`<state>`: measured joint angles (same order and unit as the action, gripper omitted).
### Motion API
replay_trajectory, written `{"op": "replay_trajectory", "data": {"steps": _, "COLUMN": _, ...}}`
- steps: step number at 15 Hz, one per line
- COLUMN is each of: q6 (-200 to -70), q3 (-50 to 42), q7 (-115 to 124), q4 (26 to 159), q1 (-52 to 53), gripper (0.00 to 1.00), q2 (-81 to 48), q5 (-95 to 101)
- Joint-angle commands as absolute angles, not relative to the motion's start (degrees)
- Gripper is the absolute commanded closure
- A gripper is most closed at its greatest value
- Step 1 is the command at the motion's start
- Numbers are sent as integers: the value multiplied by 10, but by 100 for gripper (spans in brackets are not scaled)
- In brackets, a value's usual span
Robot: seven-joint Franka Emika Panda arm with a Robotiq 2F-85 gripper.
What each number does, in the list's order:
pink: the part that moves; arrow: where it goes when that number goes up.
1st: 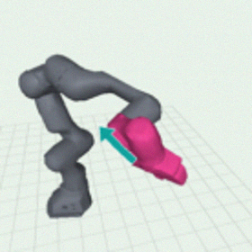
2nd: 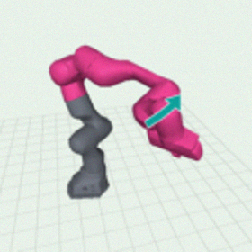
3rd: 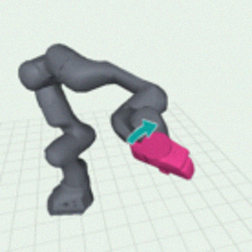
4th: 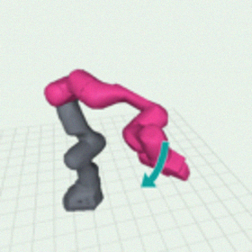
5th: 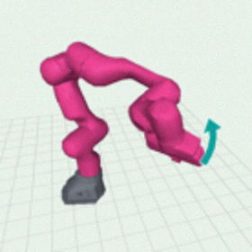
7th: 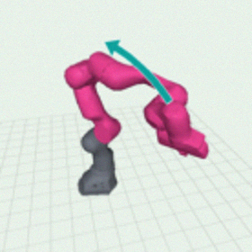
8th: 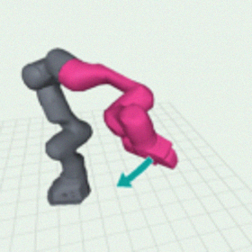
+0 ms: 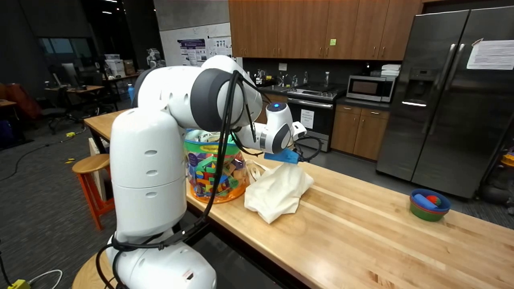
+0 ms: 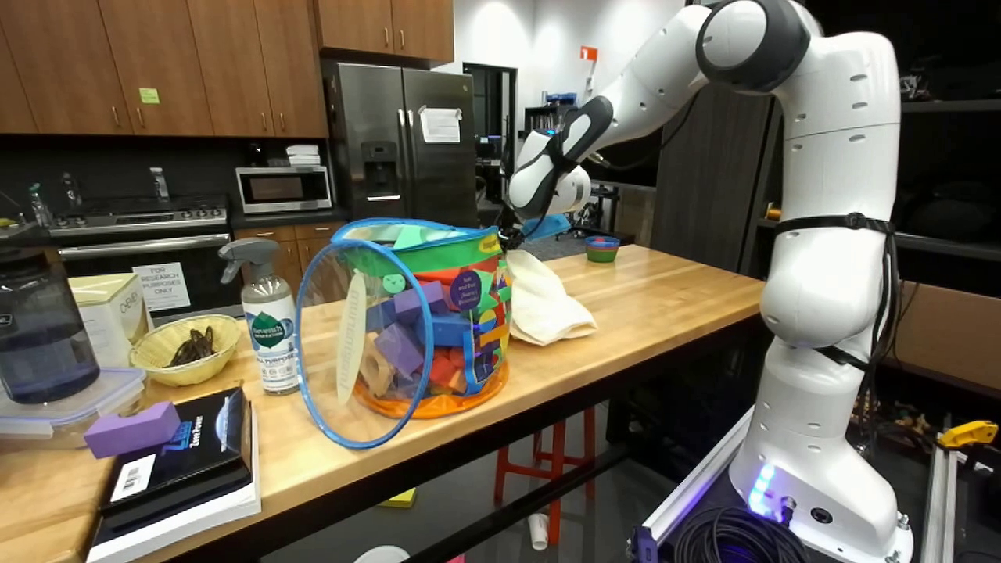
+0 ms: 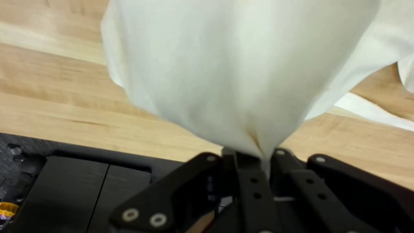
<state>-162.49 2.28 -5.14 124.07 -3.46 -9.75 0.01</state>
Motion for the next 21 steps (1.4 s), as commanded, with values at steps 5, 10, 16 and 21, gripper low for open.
{"op": "replay_trajectory", "data": {"steps": 5, "q6": -1542, "q3": 4, "q7": 5, "q4": 1339, "q1": -14, "gripper": 99, "q2": -12, "q5": 35}}
{"op": "replay_trajectory", "data": {"steps": 10, "q6": -1484, "q3": -9, "q7": 74, "q4": 1383, "q1": -23, "gripper": 99, "q2": 27, "q5": 74}}
{"op": "replay_trajectory", "data": {"steps": 16, "q6": -1444, "q3": -24, "q7": 183, "q4": 1390, "q1": -39, "gripper": 99, "q2": 34, "q5": 149}}
{"op": "replay_trajectory", "data": {"steps": 21, "q6": -1442, "q3": -30, "q7": 216, "q4": 1373, "q1": -47, "gripper": 99, "q2": 20, "q5": 188}}
